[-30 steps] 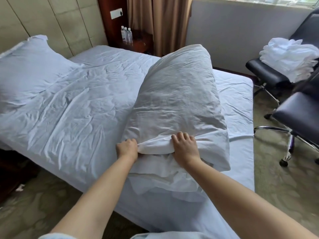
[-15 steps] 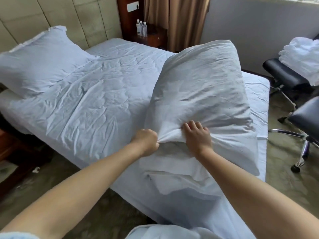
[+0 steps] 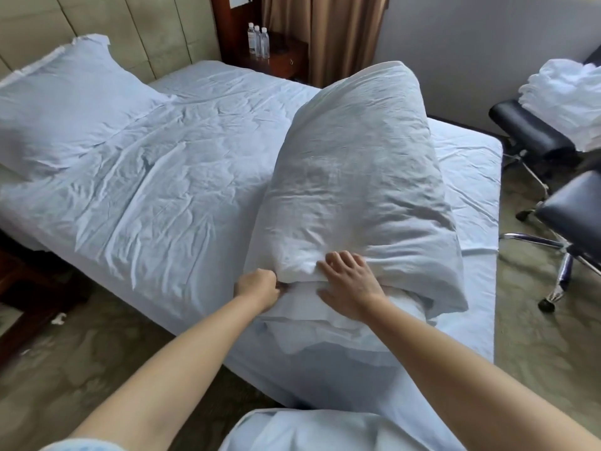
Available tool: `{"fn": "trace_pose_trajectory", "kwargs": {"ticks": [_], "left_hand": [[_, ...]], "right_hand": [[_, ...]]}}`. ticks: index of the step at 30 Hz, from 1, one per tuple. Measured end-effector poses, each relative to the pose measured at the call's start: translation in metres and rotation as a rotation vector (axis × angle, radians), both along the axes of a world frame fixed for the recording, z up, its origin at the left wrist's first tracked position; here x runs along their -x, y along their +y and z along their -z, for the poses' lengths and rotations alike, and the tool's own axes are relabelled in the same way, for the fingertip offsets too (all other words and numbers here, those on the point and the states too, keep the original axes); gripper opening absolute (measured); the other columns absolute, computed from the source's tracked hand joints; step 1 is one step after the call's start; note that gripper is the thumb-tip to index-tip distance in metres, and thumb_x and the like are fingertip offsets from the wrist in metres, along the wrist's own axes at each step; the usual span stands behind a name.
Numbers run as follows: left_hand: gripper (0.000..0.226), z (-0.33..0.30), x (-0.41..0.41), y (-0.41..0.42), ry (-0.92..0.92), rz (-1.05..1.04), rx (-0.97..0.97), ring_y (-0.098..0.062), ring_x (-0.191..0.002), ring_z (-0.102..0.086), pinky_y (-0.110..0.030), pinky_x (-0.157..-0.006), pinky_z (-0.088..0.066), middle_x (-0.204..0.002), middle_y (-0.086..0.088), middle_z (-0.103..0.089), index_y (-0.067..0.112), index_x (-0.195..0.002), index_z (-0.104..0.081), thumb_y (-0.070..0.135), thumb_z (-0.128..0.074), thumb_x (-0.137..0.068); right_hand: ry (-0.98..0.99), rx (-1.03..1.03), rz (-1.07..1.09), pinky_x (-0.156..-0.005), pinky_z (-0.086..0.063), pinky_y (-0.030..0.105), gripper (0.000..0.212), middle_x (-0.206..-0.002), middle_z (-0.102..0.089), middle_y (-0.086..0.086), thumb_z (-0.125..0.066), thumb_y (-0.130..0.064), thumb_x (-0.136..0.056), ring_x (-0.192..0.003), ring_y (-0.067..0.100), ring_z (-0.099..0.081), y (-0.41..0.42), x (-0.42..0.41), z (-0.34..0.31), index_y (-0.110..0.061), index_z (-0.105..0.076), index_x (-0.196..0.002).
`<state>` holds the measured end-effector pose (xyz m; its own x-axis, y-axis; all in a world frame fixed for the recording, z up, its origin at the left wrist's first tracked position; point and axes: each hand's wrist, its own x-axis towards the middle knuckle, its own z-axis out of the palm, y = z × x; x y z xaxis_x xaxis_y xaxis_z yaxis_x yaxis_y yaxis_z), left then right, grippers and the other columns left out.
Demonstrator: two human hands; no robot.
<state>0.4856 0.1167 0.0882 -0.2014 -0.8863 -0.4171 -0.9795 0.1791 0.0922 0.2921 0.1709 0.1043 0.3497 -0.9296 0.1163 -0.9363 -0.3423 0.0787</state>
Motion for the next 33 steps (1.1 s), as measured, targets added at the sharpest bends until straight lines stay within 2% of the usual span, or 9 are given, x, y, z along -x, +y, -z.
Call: {"fn": "trace_pose_trajectory", "kwargs": {"ticks": [6, 9, 11, 15, 18, 22, 26, 30, 33], "left_hand": [[0.039, 0.012, 0.020, 0.028, 0.101, 0.218, 0.013, -0.030, -0.102, -0.062, -0.033, -0.080, -0.047, -0.108, -0.008, -0.067, 0.015, -0.095, -0.066, 0.045, -0.043, -0.091], [0.031, 0.012, 0.032, 0.042, 0.134, 0.287, -0.023, -0.029, -0.097, -0.061, -0.033, -0.075, -0.045, -0.101, -0.005, -0.066, 0.020, -0.080, -0.056, 0.048, -0.045, -0.088], [0.027, 0.008, 0.041, 0.053, 0.146, 0.315, -0.001, -0.030, -0.096, -0.060, -0.033, -0.075, -0.046, -0.100, -0.006, -0.064, 0.019, -0.080, -0.053, 0.044, -0.047, -0.089], [0.027, 0.000, 0.066, 0.079, 0.152, 0.302, 0.139, -0.030, -0.104, -0.057, -0.034, -0.077, -0.046, -0.111, -0.007, -0.060, 0.012, -0.100, -0.056, 0.037, -0.050, -0.091], [0.035, -0.008, 0.089, 0.088, 0.130, 0.337, 0.239, -0.027, -0.113, -0.051, -0.036, -0.084, -0.044, -0.120, -0.007, -0.052, 0.013, -0.113, -0.049, 0.038, -0.055, -0.090], [0.033, -0.021, 0.117, 0.093, 0.174, 0.264, 0.380, -0.024, -0.109, -0.051, -0.035, -0.083, -0.041, -0.115, -0.004, -0.051, 0.015, -0.112, -0.048, 0.037, -0.055, -0.090], [0.025, -0.020, 0.138, 0.098, 0.120, 0.267, 0.345, -0.032, -0.099, -0.061, -0.031, -0.069, -0.042, -0.109, -0.009, -0.064, 0.011, -0.107, -0.052, 0.032, -0.044, -0.096], [0.025, -0.012, 0.148, 0.104, 0.054, 0.259, 0.347, -0.035, -0.094, -0.064, -0.032, -0.064, -0.041, -0.104, -0.012, -0.067, 0.012, -0.112, -0.050, 0.029, -0.038, -0.099], [0.030, -0.010, 0.153, 0.102, 0.040, 0.225, 0.393, -0.032, -0.097, -0.064, -0.031, -0.067, -0.044, -0.109, -0.006, -0.066, 0.015, -0.121, -0.044, 0.033, -0.041, -0.097]], "right_hand": [[0.161, -0.217, -0.095, -0.110, -0.032, 0.037, 0.102, -0.134, -0.049, 0.002, -0.079, -0.055, -0.043, -0.123, 0.023, -0.038, 0.015, 0.029, 0.008, -0.027, -0.049, -0.136], [0.253, -0.277, -0.089, -0.117, 0.001, 0.039, 0.105, -0.158, -0.011, 0.004, -0.073, -0.035, -0.068, -0.144, 0.026, -0.007, 0.022, 0.044, -0.001, -0.032, -0.010, -0.152], [0.289, -0.292, -0.026, -0.116, 0.011, 0.038, 0.098, -0.160, 0.006, 0.002, -0.063, -0.024, -0.080, -0.147, 0.023, 0.005, 0.031, 0.053, -0.012, -0.034, 0.003, -0.152], [0.144, -0.016, 0.238, -0.116, -0.006, 0.044, 0.098, -0.153, -0.031, 0.010, -0.076, -0.021, -0.063, -0.142, 0.028, -0.027, 0.050, 0.083, -0.025, -0.026, -0.029, -0.149], [-0.059, -0.046, 0.608, -0.117, -0.010, 0.043, 0.090, -0.155, -0.017, 0.005, -0.061, -0.029, -0.079, -0.143, 0.025, -0.016, 0.061, 0.108, -0.032, -0.029, -0.008, -0.152], [-0.478, -0.069, 0.982, -0.109, -0.029, 0.044, 0.095, -0.152, -0.019, 0.005, -0.063, -0.046, -0.076, -0.138, 0.026, -0.025, 0.068, 0.115, -0.020, -0.029, -0.008, -0.150], [-0.728, -0.204, 1.023, -0.111, -0.025, 0.047, 0.093, -0.156, -0.013, 0.007, -0.060, -0.053, -0.081, -0.143, 0.026, -0.018, 0.076, 0.127, 0.001, -0.031, -0.003, -0.151], [-0.657, -0.178, 0.937, -0.109, -0.025, 0.044, 0.083, -0.153, -0.024, 0.007, -0.051, -0.058, -0.085, -0.138, 0.026, -0.027, 0.082, 0.145, 0.012, -0.031, -0.009, -0.151], [-0.522, -0.156, 0.872, -0.110, -0.025, 0.046, 0.095, -0.149, -0.027, 0.007, -0.059, -0.063, -0.077, -0.134, 0.027, -0.033, 0.087, 0.152, 0.012, -0.031, -0.007, -0.151]]}}
